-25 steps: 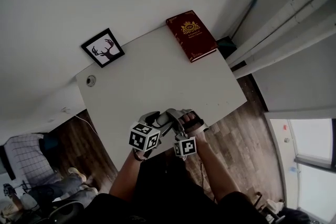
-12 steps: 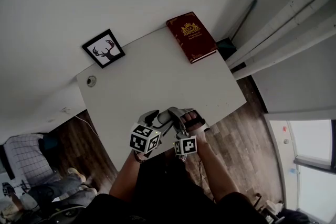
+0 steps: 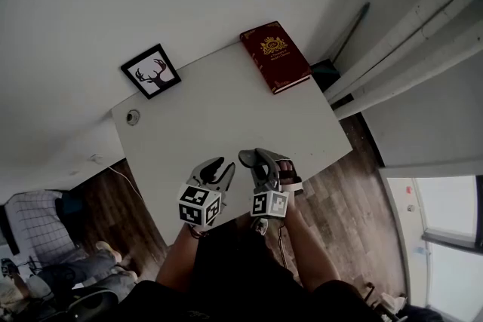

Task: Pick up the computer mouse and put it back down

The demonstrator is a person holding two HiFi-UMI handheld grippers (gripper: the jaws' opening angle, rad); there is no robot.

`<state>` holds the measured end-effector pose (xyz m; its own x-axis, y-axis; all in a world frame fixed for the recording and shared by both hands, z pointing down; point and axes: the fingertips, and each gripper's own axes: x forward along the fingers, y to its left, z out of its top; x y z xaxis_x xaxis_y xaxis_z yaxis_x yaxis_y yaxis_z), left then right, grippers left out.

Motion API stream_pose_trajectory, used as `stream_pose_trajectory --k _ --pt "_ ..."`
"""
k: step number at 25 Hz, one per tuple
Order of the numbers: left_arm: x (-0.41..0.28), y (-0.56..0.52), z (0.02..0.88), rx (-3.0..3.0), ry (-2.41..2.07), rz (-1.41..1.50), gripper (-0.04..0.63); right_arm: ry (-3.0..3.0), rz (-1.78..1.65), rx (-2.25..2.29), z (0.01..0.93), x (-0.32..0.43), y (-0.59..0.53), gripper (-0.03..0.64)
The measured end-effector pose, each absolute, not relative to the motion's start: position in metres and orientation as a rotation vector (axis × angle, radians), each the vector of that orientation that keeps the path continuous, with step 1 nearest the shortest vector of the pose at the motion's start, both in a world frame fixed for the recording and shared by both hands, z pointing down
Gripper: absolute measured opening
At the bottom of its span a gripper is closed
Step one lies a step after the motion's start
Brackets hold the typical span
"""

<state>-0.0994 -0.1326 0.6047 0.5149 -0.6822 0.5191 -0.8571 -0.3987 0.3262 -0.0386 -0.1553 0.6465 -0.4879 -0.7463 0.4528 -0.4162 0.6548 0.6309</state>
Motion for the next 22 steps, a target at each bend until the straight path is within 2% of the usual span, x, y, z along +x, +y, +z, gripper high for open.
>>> stream_pose_trajectory --k 4,11,22 --pt "-0.109 -0.133 0.596 2.204 -1.361 0.377 0.005 -2.212 -0.433 0.989 0.626 -0.034 -0.158 0.14" --pt "-0.105 -0.13 0.589 2.198 -1.475 0.364 0.002 -2.346 -0.212 1.143 0.586 -0.027 -0.148 0.14" --pt "-0.081 -0.111 0.565 2.23 -1.532 0.348 0.002 -2.435 -0.112 1.287 0.546 -0.002 -0.122 0.14"
